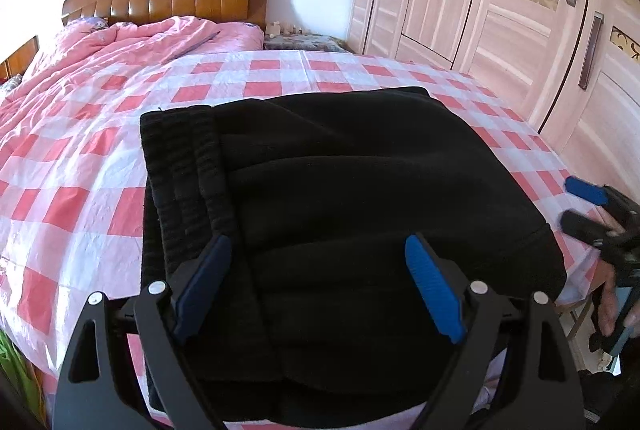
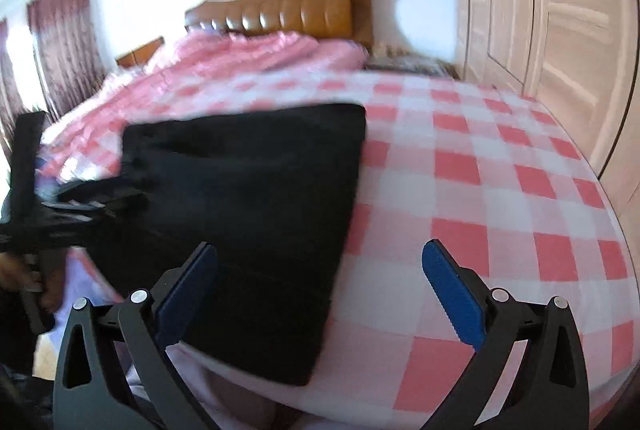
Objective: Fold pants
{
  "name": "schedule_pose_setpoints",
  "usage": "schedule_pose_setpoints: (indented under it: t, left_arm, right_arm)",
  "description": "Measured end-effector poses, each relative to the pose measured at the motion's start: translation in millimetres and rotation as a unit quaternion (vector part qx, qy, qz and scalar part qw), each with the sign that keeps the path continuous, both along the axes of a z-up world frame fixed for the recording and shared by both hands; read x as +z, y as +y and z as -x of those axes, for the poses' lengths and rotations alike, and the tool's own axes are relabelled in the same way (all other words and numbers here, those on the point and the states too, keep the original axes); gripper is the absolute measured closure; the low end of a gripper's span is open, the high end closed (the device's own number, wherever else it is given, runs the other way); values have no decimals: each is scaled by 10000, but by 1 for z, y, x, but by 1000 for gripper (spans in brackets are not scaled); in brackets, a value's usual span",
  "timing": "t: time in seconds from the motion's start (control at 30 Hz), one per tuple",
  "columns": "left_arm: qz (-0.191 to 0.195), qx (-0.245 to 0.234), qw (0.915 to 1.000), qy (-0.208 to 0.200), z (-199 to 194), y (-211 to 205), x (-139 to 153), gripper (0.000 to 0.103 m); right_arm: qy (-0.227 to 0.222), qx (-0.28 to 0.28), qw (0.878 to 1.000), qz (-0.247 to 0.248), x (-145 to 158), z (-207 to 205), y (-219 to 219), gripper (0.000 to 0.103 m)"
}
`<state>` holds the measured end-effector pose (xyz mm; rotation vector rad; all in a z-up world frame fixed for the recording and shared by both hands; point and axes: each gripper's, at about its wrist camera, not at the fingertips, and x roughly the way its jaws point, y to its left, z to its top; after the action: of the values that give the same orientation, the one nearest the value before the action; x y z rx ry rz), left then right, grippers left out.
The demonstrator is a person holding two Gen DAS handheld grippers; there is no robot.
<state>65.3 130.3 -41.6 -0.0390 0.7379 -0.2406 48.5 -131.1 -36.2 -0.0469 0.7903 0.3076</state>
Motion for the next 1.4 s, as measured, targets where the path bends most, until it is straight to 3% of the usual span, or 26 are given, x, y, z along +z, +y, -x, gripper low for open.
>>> schedule_pose_setpoints:
  t: [0.17, 0.67, 0.93, 1.07, 1.17, 1.2, 1.27, 1.4]
  left_arm:
    - [-4, -43, 10000, -43, 2, 1, 0, 15]
    - [-64, -61, 9997, -207, 7, -1, -3, 15]
    - [-94, -255, 9971, -704, 34, 8, -7, 10]
    - [-3, -439, 9981, -440, 35, 24, 17, 10]
    - [469, -436, 9955, -703, 24, 37, 54, 6]
    - [657, -365, 9949, -679, 10, 38, 67, 5]
    - [643, -288, 9969, -362, -21, 32, 75, 4]
    - [274, -155, 9985, 443, -85, 16, 56, 5]
  right_arm:
    - [186, -48, 9989, -425, -18, 1, -11, 5]
    - [63, -88, 9998, -149, -20, 9, -6, 5]
    - [362, 101, 9992, -96, -13, 2, -10, 5]
    - [167, 206, 9995, -166, 15, -15, -21, 4]
    - [-82, 36, 9998, -182, 38, -49, -20, 4]
    - [-145, 75, 9998, -131, 45, -69, -12, 4]
    - [-62, 156, 9999, 21, 46, -94, 2, 4]
    - [252, 602, 9976, 213, 39, -143, 44, 4]
